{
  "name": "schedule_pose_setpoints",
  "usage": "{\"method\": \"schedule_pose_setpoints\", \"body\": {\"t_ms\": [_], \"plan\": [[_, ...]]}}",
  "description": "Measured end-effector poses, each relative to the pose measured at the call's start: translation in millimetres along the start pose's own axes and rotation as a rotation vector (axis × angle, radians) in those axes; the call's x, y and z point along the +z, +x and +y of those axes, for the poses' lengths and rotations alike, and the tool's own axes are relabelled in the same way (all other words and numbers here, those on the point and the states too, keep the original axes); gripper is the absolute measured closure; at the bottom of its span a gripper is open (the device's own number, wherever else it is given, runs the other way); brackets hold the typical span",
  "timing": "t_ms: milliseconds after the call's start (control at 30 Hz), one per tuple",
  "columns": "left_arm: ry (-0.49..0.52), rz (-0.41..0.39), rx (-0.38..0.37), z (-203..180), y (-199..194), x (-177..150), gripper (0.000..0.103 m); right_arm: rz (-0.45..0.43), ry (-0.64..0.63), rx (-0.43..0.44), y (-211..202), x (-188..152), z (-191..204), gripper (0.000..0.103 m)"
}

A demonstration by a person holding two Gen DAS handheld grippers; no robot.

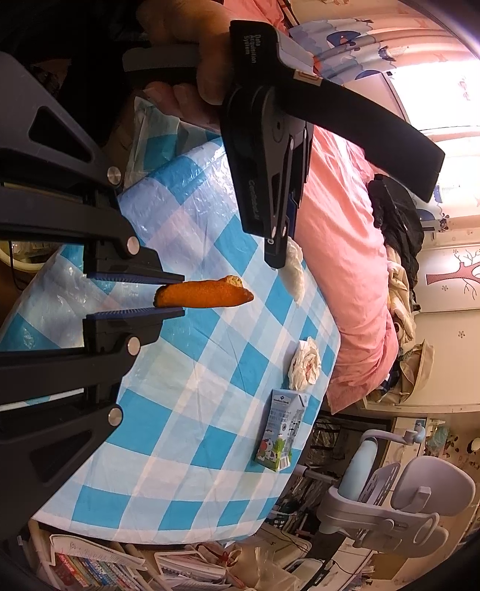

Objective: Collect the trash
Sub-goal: 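Hold the peel in the right gripper and the tissue in the left above the table, then carry the peel and tissue to the yellow bin and open both grippers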

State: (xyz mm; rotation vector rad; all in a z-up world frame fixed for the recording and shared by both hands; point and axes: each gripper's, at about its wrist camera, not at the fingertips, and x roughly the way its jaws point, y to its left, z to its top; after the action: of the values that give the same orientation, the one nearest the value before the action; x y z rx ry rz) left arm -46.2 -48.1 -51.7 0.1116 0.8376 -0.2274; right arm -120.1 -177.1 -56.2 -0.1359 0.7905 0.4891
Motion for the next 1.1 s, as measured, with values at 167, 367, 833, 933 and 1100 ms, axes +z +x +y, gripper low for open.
{"method": "schedule_pose_setpoints", "body": {"t_ms": [167,367,833,933,1100], "plan": [[-0.006,-0.005,0.002,0,-2,1,0.086,0.0,0.002,0.002,1,0,0,0.09],[-0.022,0.001,0.023,4,3,-4,0.086,0.008,0.017,0.019,5,-3,3,0.09],[-0.043,0.029,0.042,13,-25,-49,0.086,0.073,-0.044,0.096,-11,-49,65,0.09],[-0.037,0.035,0.039,9,-36,-66,0.086,0.092,-0.049,0.11,-15,-61,78,0.09],[-0.035,0.045,0.038,5,-52,-93,0.086,0.123,-0.054,0.124,-24,-82,98,0.09]]}}
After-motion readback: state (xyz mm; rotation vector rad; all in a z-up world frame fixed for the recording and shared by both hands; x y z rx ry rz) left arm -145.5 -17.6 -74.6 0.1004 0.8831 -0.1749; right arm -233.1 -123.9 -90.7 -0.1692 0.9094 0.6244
